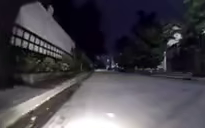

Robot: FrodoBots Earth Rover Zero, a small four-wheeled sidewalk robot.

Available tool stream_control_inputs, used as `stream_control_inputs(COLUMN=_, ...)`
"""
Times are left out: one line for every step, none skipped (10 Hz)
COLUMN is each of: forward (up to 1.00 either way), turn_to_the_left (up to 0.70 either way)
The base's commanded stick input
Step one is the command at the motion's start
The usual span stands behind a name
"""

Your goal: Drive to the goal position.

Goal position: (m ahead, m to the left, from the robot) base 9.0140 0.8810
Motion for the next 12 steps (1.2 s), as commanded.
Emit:
stream_control_inputs(forward=0.50, turn_to_the_left=0.00)
stream_control_inputs(forward=0.50, turn_to_the_left=0.00)
stream_control_inputs(forward=0.50, turn_to_the_left=0.00)
stream_control_inputs(forward=0.50, turn_to_the_left=0.00)
stream_control_inputs(forward=0.50, turn_to_the_left=0.00)
stream_control_inputs(forward=0.50, turn_to_the_left=0.00)
stream_control_inputs(forward=0.50, turn_to_the_left=0.00)
stream_control_inputs(forward=0.50, turn_to_the_left=0.00)
stream_control_inputs(forward=0.50, turn_to_the_left=0.00)
stream_control_inputs(forward=0.50, turn_to_the_left=0.00)
stream_control_inputs(forward=0.50, turn_to_the_left=0.00)
stream_control_inputs(forward=0.50, turn_to_the_left=0.00)
